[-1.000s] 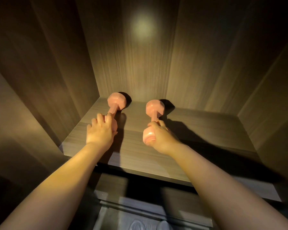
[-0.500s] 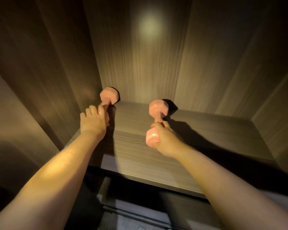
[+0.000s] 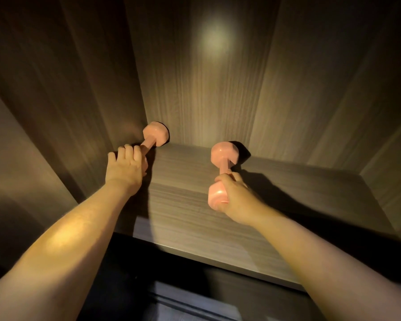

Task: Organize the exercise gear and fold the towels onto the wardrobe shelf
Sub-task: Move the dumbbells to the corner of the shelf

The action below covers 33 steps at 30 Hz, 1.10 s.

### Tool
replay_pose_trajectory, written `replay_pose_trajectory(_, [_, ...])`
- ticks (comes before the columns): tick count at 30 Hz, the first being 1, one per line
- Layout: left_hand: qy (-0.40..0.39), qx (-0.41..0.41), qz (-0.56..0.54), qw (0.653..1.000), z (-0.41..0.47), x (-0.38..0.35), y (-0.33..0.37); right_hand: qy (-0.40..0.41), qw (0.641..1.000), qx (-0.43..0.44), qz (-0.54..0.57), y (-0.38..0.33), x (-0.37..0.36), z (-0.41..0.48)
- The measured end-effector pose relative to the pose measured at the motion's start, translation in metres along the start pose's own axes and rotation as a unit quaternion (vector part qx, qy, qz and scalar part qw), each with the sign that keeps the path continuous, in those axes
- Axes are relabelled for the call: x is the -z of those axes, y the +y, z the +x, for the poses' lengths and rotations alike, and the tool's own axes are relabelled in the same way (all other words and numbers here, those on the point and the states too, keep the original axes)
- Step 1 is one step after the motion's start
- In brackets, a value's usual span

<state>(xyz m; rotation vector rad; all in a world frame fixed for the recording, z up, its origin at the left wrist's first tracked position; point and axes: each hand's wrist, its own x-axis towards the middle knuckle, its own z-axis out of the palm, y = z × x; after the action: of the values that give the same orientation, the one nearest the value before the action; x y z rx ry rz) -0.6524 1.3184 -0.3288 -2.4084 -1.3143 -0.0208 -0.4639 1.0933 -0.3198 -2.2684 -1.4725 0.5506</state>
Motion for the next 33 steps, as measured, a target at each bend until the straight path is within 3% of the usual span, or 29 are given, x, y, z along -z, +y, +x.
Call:
replay_pose_trajectory(6, [-0.007, 0.008, -0.005, 1.000, -0.002, 0.005, 0.001, -0.002, 1.000, -0.005, 0.010, 0.003, -0.002, 0.002])
replay_pose_trajectory(9, [0.049, 0.025, -0.133, 0.990, -0.026, 0.019, 0.023, 0.005, 1.000, -0.008, 0.029, 0.004, -0.003, 0.004])
replay_pose_trajectory(11, [0.057, 0.000, -0.263, 0.963, -0.052, 0.031, 0.050, 0.004, 0.998, -0.011, 0.063, 0.008, -0.002, 0.002])
replay_pose_trajectory(15, [-0.007, -0.072, -0.421, 0.904, -0.088, 0.050, 0.095, 0.017, 0.991, -0.030, 0.132, 0.025, 0.002, -0.010])
replay_pose_trajectory(19, [-0.048, -0.103, -0.542, 0.833, -0.100, 0.074, 0.130, 0.051, 0.993, -0.089, 0.063, 0.045, -0.001, -0.025])
replay_pose_trajectory(21, [-0.058, -0.115, -0.525, 0.841, -0.102, 0.081, 0.147, 0.034, 0.994, -0.101, 0.025, 0.049, -0.003, -0.031])
replay_pose_trajectory(25, [-0.072, -0.076, -0.434, 0.895, -0.094, 0.084, 0.163, -0.033, 0.993, -0.074, -0.088, 0.048, -0.006, -0.035])
replay_pose_trajectory(33, [-0.077, -0.116, -0.379, 0.915, -0.076, 0.069, 0.120, -0.050, 0.986, -0.072, -0.144, 0.039, -0.025, -0.017])
